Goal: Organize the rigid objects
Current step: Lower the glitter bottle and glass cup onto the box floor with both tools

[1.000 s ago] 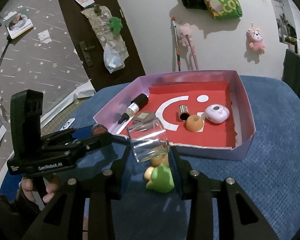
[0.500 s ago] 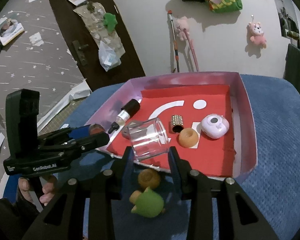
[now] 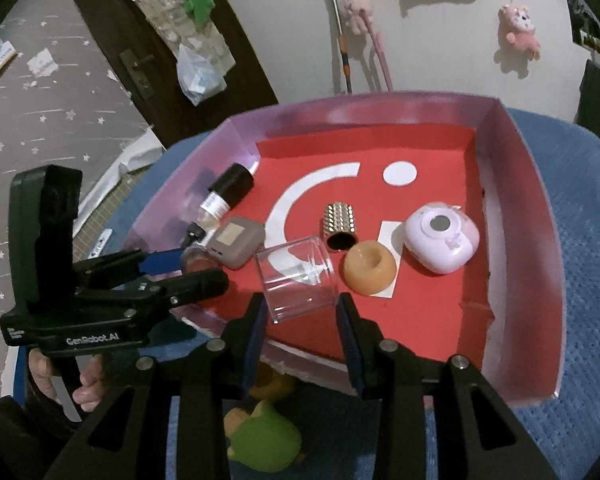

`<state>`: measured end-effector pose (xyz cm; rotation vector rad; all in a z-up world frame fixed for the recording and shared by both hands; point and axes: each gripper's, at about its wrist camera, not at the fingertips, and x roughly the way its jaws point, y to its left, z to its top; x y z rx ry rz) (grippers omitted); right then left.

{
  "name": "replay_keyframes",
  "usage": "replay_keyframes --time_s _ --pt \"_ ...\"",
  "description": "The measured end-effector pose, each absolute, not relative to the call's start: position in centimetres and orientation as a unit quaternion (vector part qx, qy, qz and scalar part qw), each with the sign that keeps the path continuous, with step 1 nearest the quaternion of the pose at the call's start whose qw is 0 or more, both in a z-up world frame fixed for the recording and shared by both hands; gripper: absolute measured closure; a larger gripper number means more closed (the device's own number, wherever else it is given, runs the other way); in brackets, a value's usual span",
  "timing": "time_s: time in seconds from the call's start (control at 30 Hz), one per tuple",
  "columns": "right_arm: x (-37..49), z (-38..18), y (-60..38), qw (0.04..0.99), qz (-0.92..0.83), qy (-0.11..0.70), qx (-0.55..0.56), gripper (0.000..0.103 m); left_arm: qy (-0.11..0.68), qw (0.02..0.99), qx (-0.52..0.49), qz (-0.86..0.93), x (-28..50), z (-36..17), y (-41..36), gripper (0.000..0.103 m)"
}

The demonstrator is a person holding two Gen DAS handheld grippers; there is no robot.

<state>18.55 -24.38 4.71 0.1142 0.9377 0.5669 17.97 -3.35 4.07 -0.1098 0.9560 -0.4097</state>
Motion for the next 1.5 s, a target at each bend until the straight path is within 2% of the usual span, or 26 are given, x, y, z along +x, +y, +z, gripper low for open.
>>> replay_keyframes --time_s 0.37,1.5 --pt "20.4 3.0 -24.3 0.845 0.248 0.47 0.055 0.065 0.458 0.869 -0.051 -0.181 19.3 3.4 -3.5 0.047" --pt "21.5 2.8 -24.1 0.864 0.208 0.458 0.026 0.065 0.463 0.87 -0.05 -0.162 21.7 2.7 -4.4 0.047"
